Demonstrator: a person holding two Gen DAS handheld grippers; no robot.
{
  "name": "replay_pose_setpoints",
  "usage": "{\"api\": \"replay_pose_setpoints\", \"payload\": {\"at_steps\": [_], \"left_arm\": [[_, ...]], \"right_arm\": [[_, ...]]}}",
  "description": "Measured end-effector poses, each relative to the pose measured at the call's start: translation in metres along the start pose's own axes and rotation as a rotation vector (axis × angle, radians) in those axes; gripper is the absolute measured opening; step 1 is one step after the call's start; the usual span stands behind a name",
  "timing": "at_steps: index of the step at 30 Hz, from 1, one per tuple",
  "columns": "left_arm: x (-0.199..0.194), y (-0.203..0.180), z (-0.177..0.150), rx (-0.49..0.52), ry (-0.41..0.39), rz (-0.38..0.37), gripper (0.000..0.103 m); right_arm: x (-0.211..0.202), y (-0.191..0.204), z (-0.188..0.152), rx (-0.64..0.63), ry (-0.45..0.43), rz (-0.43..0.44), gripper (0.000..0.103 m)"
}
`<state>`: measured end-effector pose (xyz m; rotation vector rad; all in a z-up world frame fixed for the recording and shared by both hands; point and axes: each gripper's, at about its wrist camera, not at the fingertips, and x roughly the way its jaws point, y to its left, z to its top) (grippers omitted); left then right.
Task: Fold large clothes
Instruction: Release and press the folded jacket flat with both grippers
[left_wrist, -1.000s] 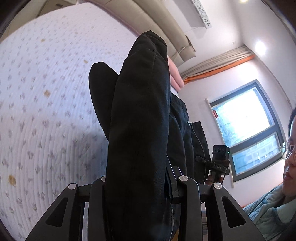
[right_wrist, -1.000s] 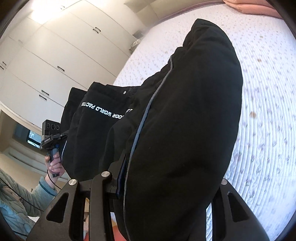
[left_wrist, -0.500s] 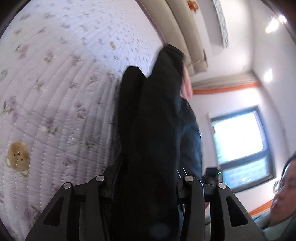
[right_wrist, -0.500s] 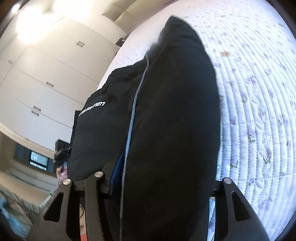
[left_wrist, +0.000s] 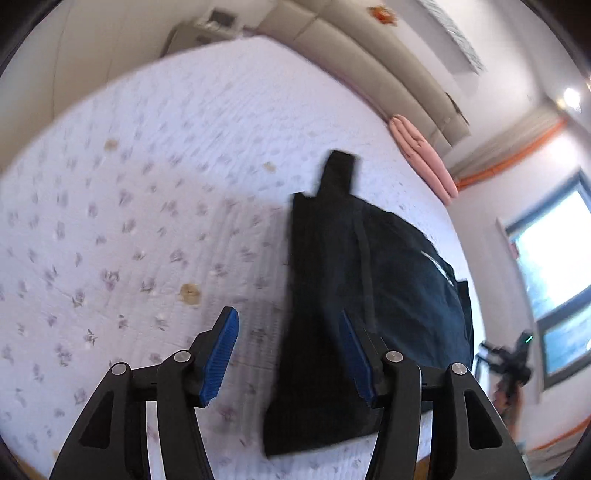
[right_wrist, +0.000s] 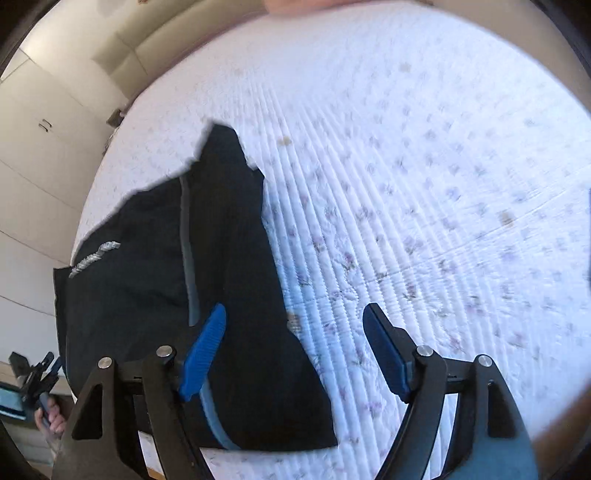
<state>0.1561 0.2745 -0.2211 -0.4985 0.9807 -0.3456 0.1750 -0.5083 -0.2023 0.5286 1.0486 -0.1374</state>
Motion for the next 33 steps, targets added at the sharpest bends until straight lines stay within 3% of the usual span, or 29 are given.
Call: {"api": "replay_pose_setpoints", "payload": {"at_steps": [5, 9, 12, 14, 16, 23, 29, 33], "left_arm": [[0.016, -0.092, -0.025, 0.158, 0.028, -0.054, 0.059], [0.061, -0.171, -0.037, 0.344, 0.066, 0.043, 0.059], [0.099, -0.185, -0.044, 0.350, 0.151, 0.036, 0.059], [0.127, -0.179, -0.051, 0.352, 0.221, 0.095, 0.058], [0.145, -0.175, -0.054, 0.362, 0.252, 0.140, 0.059], [0.157, -0.169, -0.054, 0.328, 0.234, 0.178, 0.061], [0.113, -0.173, -0.064, 0.343, 0.184, 0.164, 0.062], [0.067, -0.151, -0.077, 0.291, 0.110, 0.204, 0.062]], "right_arm": [[-0.034, 0.101, -0.024, -0.121, -0.085, 0.057, 0.080], [0.018, 0.206, -0.045, -0.237, -0.040, -0.002, 0.078], [0.069, 0.230, -0.066, -0.278, 0.023, -0.068, 0.073], [0.103, 0.236, -0.073, -0.310, 0.069, -0.146, 0.074], [0.120, 0.236, -0.077, -0.313, 0.098, -0.171, 0.075], [0.125, 0.238, -0.090, -0.308, 0.075, -0.190, 0.077], [0.100, 0.211, -0.102, -0.224, 0.062, -0.070, 0.075], [0.057, 0.191, -0.135, -0.182, -0.011, -0.098, 0.075]]}}
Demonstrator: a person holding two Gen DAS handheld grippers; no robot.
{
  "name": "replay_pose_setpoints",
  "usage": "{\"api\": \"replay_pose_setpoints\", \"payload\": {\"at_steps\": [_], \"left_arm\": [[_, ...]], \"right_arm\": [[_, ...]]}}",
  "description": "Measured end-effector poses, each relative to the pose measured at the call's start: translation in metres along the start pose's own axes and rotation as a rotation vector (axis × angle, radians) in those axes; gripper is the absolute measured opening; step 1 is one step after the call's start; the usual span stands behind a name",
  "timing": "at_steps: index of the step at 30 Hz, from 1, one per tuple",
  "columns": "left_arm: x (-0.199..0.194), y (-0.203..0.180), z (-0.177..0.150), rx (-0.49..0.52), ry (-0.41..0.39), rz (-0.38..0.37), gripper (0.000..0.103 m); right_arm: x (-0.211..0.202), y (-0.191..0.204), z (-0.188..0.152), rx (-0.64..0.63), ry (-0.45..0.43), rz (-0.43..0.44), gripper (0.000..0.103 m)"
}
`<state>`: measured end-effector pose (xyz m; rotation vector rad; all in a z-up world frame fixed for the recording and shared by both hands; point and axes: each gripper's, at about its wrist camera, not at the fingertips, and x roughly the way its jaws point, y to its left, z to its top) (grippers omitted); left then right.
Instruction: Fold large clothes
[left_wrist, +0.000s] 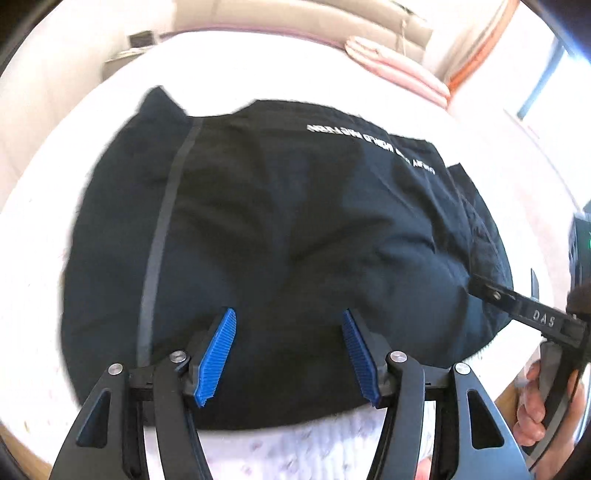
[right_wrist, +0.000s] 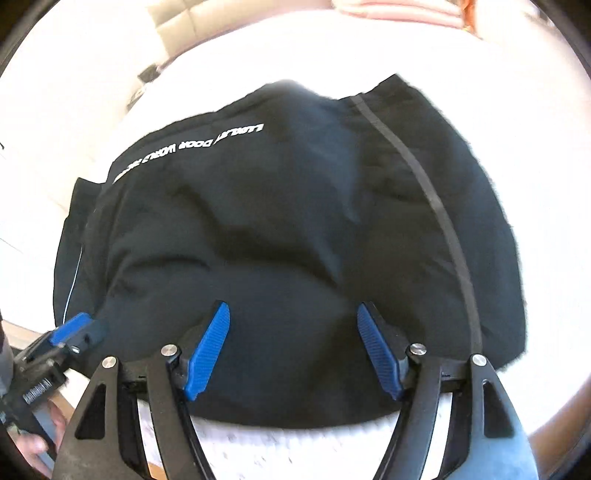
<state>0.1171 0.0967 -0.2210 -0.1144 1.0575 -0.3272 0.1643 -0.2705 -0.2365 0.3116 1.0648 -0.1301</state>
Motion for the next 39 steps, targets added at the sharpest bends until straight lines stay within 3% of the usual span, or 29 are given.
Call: {"api": "replay_pose_setpoints", "payload": {"at_steps": [3, 5, 7, 10, 12, 18, 22, 25, 28, 34, 39], "left_arm": [[-0.004, 0.023, -0.018, -0.043, -0.003, 0.042, 0.062], [0.013, 0.033, -0.022, -0.056, 0.071, 0.059, 0.061], [0.016, 0.031, -0.017, -0.035, 0.087, 0.084, 0.061], [-0.007, 0.018, -0.017, 0.009, 0.054, 0.089, 0.062], [-0.034, 0.013, -0.021, 0.007, 0.030, 0.057, 0.062], [-0.120, 0.000, -0.034, -0.005, -0.084, 0.072, 0.062], [-0.168, -0.033, -0.026, 0.027, -0.190, 0.106, 0.067], [-0.212, -0.046, -0.027, 0.033, -0.282, 0.136, 0.077], [-0.255, -0.055, -0.029, 0.034, -0.358, 0.136, 0.078], [-0.304, -0.074, -0.031, 0.059, -0.437, 0.250, 0.080], [-0.325, -0.087, -0.039, 0.076, -0.463, 0.270, 0.080]], "right_arm": [[-0.014, -0.006, -0.023, 0.002, -0.009, -0.096, 0.075], [0.002, -0.007, -0.035, -0.006, 0.076, -0.142, 0.074], [0.014, -0.007, -0.040, -0.018, 0.124, -0.141, 0.073], [-0.009, -0.007, -0.042, 0.031, 0.121, -0.122, 0.073], [-0.037, -0.005, -0.049, 0.048, 0.086, -0.091, 0.073], [-0.144, 0.010, -0.081, 0.053, -0.054, -0.071, 0.075], [-0.184, 0.039, -0.052, 0.021, -0.144, -0.076, 0.080], [-0.223, 0.062, -0.053, -0.020, -0.218, -0.095, 0.087], [-0.261, 0.083, -0.058, -0.051, -0.303, -0.097, 0.095], [-0.320, 0.111, -0.067, -0.098, -0.421, -0.123, 0.096], [-0.351, 0.125, -0.075, -0.143, -0.475, -0.170, 0.101]]}}
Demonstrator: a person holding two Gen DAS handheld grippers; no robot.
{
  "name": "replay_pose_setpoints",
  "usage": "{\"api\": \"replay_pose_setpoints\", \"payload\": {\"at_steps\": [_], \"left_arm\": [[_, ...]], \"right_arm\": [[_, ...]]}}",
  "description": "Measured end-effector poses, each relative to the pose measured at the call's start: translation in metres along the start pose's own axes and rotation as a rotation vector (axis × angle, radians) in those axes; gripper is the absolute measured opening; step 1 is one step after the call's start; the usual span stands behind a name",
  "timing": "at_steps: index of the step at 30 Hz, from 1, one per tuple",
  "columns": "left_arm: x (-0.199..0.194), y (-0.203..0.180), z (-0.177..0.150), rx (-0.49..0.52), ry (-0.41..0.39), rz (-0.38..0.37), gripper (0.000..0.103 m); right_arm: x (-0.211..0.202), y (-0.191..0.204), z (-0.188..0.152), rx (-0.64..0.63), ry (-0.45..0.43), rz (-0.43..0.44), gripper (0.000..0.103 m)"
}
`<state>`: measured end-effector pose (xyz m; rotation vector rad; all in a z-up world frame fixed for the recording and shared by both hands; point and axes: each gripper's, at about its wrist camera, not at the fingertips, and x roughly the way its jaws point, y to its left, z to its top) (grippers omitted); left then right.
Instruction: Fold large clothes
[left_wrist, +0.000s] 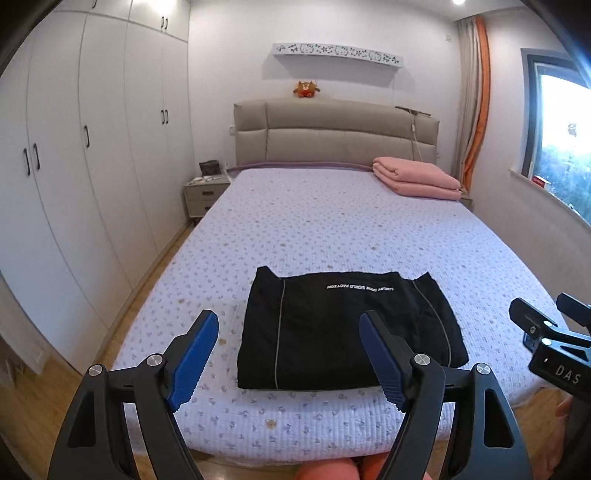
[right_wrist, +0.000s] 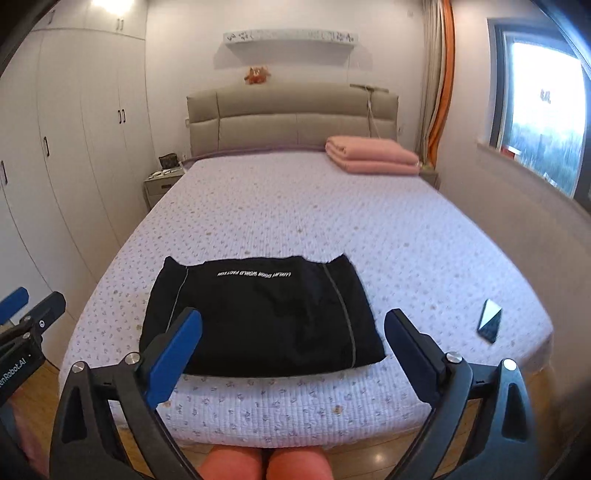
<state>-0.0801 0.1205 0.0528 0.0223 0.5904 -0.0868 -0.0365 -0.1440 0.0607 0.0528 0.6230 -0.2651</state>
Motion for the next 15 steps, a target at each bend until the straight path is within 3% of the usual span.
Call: {"api": "replay_pose_setpoints", "payload": {"at_steps": [11, 15], "left_arm": [[-0.028, -0.015, 0.002, 0.034, -0.047, 0.016, 0.081], [-0.017, -0.021, -0.004, 0.038, -0.017, 0.033, 0.081]], "right_arm": [[-0.015, -0.009, 0.002, 0.023, -0.021, 0.015, 0.101], [-0.008, -0.013, -0.003, 0.037, -0.006, 0.022, 0.101]]}}
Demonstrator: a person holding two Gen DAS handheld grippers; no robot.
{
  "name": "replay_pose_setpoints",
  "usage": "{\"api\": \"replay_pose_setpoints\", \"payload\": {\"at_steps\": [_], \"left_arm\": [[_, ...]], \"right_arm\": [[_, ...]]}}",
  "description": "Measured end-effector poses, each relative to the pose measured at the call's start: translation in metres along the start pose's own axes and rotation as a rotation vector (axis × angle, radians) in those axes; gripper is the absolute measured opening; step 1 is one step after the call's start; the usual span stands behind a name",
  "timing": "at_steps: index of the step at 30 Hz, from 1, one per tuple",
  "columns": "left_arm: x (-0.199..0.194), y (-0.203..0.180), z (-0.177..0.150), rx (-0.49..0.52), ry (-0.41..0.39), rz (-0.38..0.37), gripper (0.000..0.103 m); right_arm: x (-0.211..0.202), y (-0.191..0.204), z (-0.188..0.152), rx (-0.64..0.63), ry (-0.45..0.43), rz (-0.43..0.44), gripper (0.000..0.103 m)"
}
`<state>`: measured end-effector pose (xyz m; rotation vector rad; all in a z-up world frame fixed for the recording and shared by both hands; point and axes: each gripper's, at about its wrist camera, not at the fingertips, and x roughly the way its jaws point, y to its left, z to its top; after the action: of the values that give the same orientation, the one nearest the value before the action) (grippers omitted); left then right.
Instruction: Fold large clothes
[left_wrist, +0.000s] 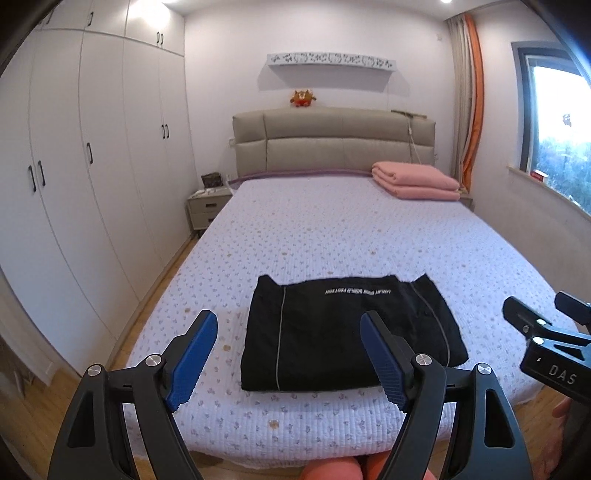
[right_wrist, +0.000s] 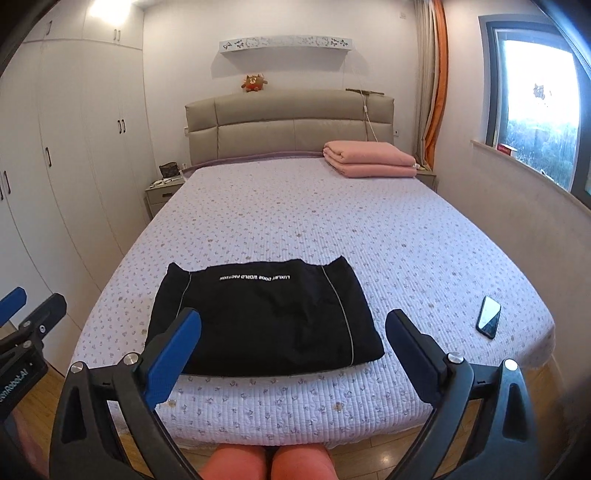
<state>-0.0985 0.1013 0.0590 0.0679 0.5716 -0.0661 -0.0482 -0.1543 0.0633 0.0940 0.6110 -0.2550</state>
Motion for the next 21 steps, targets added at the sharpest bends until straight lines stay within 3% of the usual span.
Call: {"api": "replay_pose_setpoints", "payload": {"at_steps": [9, 21], "left_arm": [[0.038, -0.004, -0.024, 0.002, 0.109, -0.001, 0.081], [0.066, -0.005, -0.033, -0.008, 0.155, 0.026, 0.081]], "right_arm": [[0.028, -0.002, -0.016, 0.006, 0.067, -0.016, 0.101], [0.062, -0.002, -0.027, 0.023, 0.148, 0.014, 0.101]]}}
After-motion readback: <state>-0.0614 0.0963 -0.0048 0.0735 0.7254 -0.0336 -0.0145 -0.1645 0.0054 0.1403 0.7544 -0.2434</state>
